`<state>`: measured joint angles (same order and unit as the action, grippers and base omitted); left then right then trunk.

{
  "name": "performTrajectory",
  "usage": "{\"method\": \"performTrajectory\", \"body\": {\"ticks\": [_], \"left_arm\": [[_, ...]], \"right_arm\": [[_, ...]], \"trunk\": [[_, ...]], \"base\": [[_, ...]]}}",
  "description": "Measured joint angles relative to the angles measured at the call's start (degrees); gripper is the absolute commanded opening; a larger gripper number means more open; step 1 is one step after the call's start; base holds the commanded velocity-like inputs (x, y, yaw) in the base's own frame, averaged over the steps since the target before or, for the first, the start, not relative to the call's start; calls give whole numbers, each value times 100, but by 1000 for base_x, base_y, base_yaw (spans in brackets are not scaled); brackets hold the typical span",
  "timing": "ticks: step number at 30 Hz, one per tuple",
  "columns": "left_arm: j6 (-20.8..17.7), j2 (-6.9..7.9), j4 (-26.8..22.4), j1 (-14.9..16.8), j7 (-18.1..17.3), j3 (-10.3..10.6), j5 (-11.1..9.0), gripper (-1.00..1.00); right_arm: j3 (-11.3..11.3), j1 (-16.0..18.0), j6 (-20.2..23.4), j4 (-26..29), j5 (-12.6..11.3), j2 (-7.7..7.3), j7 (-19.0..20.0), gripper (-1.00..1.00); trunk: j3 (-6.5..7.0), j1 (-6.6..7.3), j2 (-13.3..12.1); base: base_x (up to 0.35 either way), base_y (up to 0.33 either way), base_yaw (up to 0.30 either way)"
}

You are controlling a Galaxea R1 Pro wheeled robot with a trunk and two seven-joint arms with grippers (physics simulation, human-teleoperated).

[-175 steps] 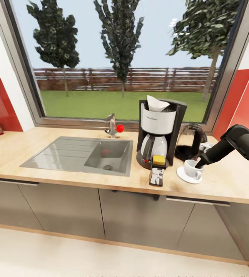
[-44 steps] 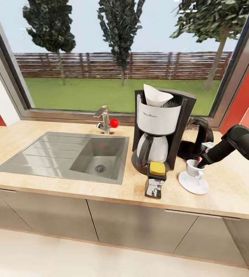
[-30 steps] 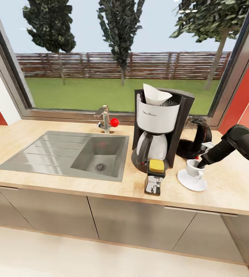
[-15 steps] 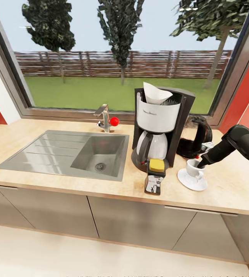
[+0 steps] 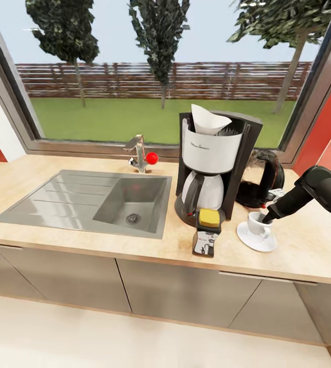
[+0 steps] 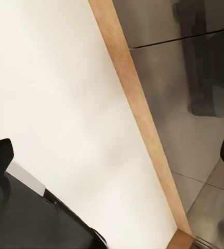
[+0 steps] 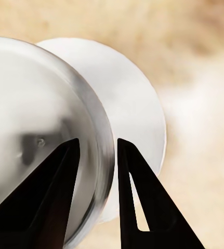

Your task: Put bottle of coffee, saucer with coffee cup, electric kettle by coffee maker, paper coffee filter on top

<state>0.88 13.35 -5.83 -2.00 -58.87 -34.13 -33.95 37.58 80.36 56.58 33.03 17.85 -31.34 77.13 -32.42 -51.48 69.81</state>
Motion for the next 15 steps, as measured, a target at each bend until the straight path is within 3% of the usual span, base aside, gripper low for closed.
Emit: {"method": "performTrajectory", "body": {"ticks": [15], "left_arm": [[0, 0, 0, 0, 0, 0, 0, 100]], "right_arm": [[0, 0, 0, 0, 0, 0, 0, -100]], "trunk": [[-64, 0, 0]], "base": [[0, 0, 0]]}}
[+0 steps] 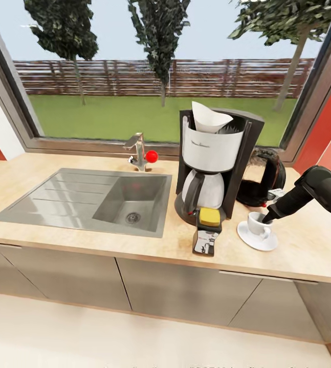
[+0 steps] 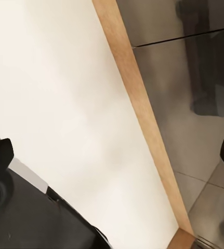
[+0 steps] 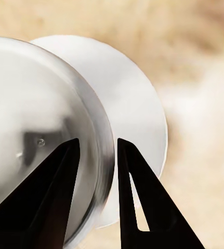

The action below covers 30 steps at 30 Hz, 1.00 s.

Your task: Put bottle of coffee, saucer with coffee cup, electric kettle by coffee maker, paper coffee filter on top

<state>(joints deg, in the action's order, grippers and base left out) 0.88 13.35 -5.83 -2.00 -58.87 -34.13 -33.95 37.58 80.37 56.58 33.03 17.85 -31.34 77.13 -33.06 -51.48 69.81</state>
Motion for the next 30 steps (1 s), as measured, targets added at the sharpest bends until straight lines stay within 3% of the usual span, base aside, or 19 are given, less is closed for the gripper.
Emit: {"method": "performTrajectory", "body": {"ticks": [30], "left_arm": [[-1, 0, -2, -3, 0, 0, -2, 100]], "right_arm": [[11, 63, 43, 2, -63, -5, 5, -100]], "trunk": [[-163, 2, 2]], "base": [[0, 0, 0]]}}
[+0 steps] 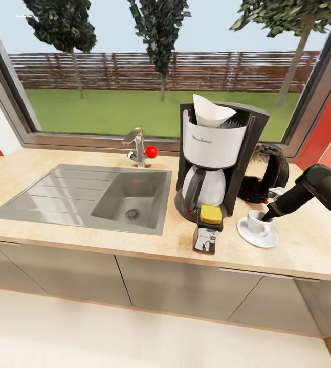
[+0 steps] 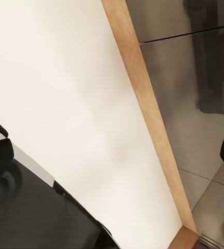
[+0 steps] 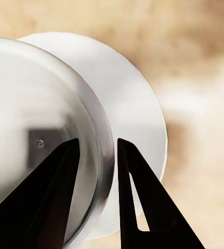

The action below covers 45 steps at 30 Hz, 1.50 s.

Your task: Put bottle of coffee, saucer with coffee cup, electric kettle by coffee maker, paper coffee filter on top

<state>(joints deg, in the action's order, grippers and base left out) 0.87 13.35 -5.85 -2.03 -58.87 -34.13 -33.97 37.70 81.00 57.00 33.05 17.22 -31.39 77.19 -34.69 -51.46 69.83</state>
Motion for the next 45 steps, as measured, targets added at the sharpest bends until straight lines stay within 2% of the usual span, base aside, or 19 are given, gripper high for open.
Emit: {"method": "performTrajectory", "body": {"ticks": [16, 17, 18, 45], "left_arm": [[0, 0, 0, 0, 0, 0, 0, 100], [0, 0, 0, 0, 0, 0, 1, 100], [1, 0, 1, 3, 0, 0, 2, 100], [1, 0, 2, 3, 0, 0, 2, 100]], "right_arm": [[-7, 0, -2, 0, 1, 1, 1, -100], [-6, 0, -2, 0, 1, 1, 1, 100], [-12, -61, -40, -1, 60, 5, 3, 100], [-12, -63, -42, 7, 61, 5, 11, 100]], "trunk": [[-1, 0, 0], [-1, 0, 0], [-3, -2, -2], [-3, -1, -2]], "base": [[0, 0, 0], [0, 0, 0], [0, 0, 0], [0, 0, 0]]}}
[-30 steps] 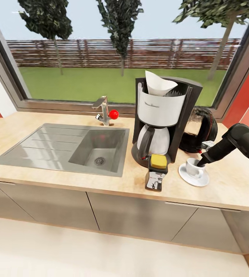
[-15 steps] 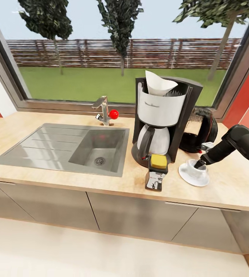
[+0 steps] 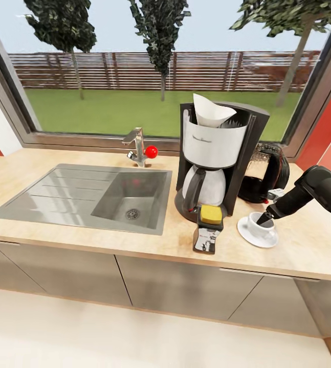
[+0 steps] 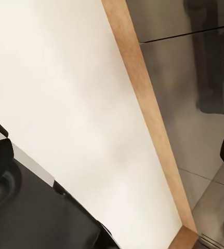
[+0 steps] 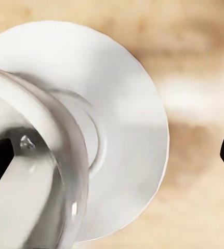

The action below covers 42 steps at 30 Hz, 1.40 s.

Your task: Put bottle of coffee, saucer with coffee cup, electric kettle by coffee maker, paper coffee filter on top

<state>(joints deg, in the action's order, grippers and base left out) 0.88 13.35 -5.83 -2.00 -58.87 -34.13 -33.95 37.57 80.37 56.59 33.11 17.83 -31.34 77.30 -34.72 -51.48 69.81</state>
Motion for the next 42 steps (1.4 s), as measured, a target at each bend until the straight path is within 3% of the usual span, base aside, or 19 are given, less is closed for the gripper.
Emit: {"method": "performTrajectory", "body": {"ticks": [15, 42], "left_arm": [[0, 0, -3, 0, -17, 0, 0, 100], [0, 0, -1, 0, -18, 0, 0, 100]], "right_arm": [[0, 0, 0, 8, 0, 0, 0, 100], [-32, 0, 8, 53, -9, -16, 26, 100]], "trunk": [[52, 0, 0], [285, 0, 0]], "base": [[0, 0, 0], [0, 0, 0]]}}
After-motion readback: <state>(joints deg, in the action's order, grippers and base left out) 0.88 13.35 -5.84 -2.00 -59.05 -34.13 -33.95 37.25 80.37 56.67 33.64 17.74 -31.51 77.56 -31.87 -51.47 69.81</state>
